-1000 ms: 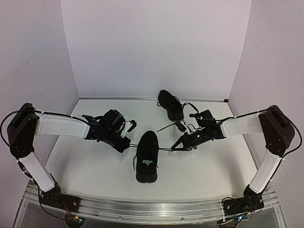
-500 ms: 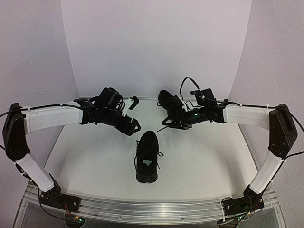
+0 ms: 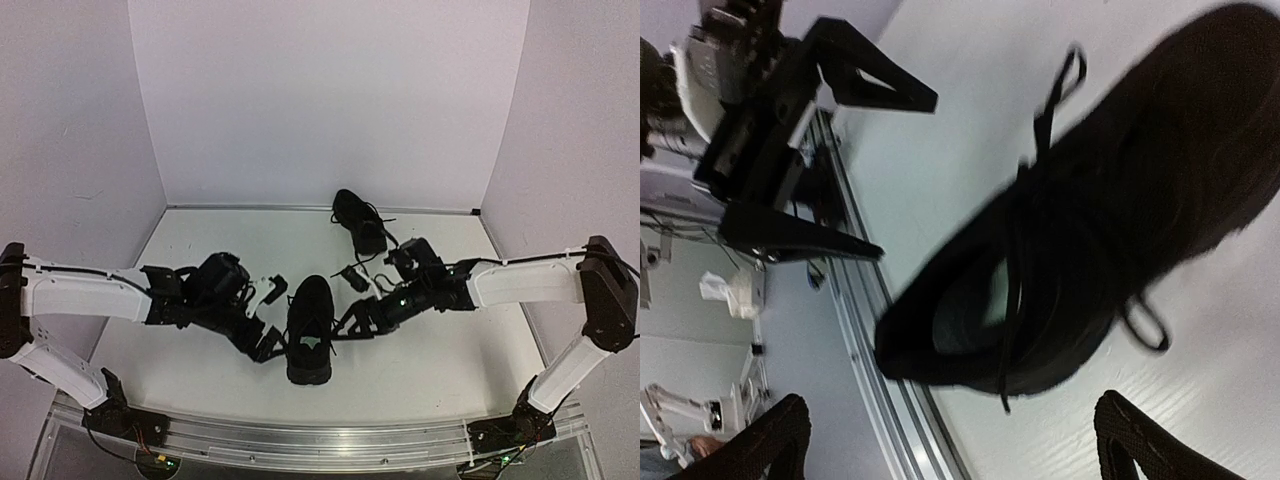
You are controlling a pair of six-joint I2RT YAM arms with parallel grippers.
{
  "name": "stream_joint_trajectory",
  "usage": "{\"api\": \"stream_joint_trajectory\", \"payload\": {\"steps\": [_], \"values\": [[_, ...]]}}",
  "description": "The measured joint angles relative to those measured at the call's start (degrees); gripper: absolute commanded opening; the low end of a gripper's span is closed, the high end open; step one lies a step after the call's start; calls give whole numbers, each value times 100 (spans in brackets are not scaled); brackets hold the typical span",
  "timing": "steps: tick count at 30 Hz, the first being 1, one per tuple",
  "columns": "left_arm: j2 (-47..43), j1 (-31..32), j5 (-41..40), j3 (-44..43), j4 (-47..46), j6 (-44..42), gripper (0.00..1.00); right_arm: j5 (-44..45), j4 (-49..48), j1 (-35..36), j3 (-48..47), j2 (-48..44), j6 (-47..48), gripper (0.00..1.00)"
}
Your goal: Tie the shoes
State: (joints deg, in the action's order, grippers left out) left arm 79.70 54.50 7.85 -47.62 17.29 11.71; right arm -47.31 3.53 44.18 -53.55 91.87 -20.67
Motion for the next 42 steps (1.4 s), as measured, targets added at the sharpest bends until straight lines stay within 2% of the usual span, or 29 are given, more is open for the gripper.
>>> {"api": "stream_joint_trajectory", "payload": {"steps": [4,9,14,19,23,27,30,35,42], "values": [[-448,625,-95,814,-107,331,100,261,-134,435,939,-222,-55,94],[-449,1198,-394,1242,-429,693,100,633,-636,867,1491,-206,-345,91],[179,1477,-827,1213,-943,965,100,1100,-1327,1183,1473,276,-678,89],[787,1471,-1254,810,-1191,1053,99,1488,-1664,1123,1040,805,-824,87],[1234,1428,-1458,404,-1311,1075,95,1402,-1831,906,802,1104,-870,83],[1507,1176,-1647,153,-1635,1101,90,1332,-1926,507,601,1293,-894,81],[1537,732,-1625,140,-1907,1135,89,1265,-1946,234,319,1544,-855,81],[1736,-137,-1471,30,-2223,1047,87,1111,-2023,-208,-544,2277,-757,79],[2605,-1126,-811,-771,-2625,898,87,841,-2048,-627,-2086,3414,-707,78]]}}
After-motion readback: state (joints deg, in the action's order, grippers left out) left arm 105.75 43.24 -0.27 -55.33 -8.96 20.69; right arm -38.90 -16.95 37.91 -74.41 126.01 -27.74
